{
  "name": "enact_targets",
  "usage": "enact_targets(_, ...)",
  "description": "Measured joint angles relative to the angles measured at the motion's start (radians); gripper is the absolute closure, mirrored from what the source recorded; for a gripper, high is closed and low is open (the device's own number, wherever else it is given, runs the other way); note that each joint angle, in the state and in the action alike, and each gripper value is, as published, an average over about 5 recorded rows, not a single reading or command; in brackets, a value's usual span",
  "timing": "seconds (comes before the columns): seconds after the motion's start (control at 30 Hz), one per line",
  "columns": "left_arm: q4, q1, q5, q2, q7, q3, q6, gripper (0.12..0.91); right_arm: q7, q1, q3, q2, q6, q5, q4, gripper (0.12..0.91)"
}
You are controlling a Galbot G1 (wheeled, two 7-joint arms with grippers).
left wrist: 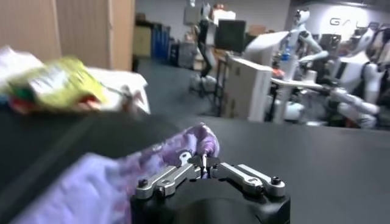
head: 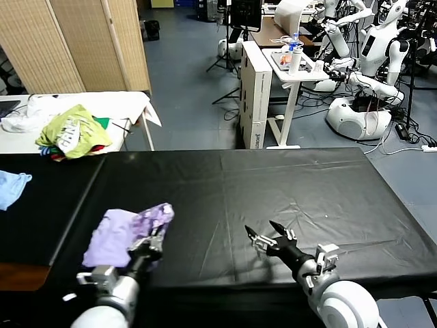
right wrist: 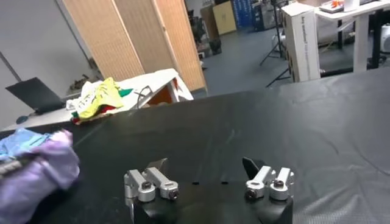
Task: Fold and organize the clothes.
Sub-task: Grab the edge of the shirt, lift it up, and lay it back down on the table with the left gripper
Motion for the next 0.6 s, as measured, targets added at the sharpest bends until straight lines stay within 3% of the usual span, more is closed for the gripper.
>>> enact_targets(0.33, 0.002, 0.003, -0.004, -0.015, 0.006, 0.037, 0.003, 0.203, -0.001, 0.003, -0.028, 0.005, -0.001, -0.004, -0.012, 0.118)
enact_targets(0.43, 0.002, 0.006, -0.004, -0.017, 0.007, 0.038, 0.004, 0.135, -0.001, 0.011, -0.039, 0.005, -0.002, -0.004, -0.015, 0.118)
enact_targets(0.6, -0.009, 0.012, 0.01, -0.004, 0.02, 0.016, -0.008, 0.124, 0.017, 0.042, -0.079, 0.006, -0.016, 0.024, -0.033, 0.118)
